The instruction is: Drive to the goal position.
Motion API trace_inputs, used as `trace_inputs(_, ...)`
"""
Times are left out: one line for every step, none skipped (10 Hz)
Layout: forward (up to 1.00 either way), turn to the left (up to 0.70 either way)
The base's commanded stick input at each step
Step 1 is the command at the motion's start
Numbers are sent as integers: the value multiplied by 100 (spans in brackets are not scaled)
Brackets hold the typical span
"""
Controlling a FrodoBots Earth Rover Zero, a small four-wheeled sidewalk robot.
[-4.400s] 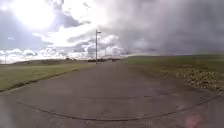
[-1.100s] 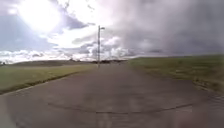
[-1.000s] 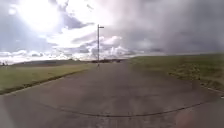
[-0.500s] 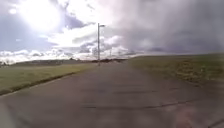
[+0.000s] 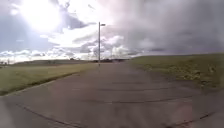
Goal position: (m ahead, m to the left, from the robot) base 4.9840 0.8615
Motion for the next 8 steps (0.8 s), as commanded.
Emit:
trace_inputs(100, 0)
trace_inputs(100, 0)
trace_inputs(100, 0)
trace_inputs(100, 0)
trace_inputs(100, 0)
trace_inputs(100, 0)
trace_inputs(100, 0)
trace_inputs(100, 0)
